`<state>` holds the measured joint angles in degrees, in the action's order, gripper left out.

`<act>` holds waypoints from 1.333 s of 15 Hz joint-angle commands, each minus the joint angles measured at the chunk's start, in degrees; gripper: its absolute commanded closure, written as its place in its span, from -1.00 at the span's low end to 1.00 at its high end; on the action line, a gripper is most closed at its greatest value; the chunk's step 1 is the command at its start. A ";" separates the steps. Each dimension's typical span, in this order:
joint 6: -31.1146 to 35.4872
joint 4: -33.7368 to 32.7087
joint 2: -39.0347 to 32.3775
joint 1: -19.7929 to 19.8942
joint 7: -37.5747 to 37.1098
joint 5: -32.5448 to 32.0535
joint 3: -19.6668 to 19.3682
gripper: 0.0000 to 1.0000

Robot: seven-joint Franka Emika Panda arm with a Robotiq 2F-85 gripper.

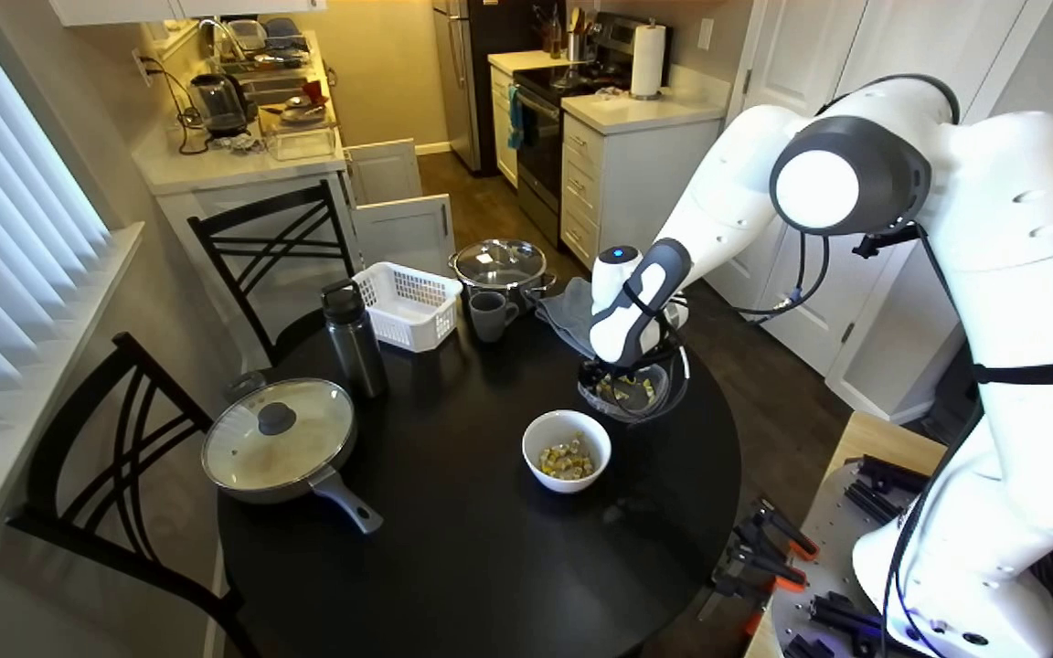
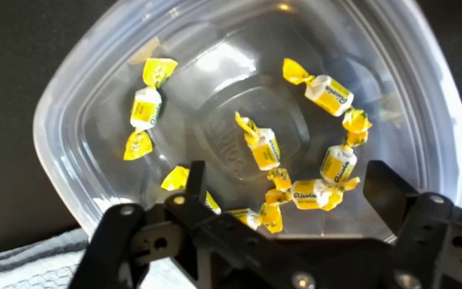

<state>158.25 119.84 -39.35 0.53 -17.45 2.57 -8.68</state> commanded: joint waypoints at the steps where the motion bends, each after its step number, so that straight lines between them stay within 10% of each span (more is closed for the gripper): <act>1: 1.59 -1.82 -2.26 -1.07 -1.81 1.77 -0.47 -1.00; 3: 2.03 -2.38 -3.23 -1.61 -2.76 1.80 -0.82 -0.47; 15: 1.53 -2.00 -2.95 -2.70 -2.62 1.99 -0.41 0.90; 20: 1.38 -1.56 -1.92 -3.39 -2.46 1.44 -0.96 0.91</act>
<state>159.34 116.92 -42.38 -1.81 -19.88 3.55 -8.90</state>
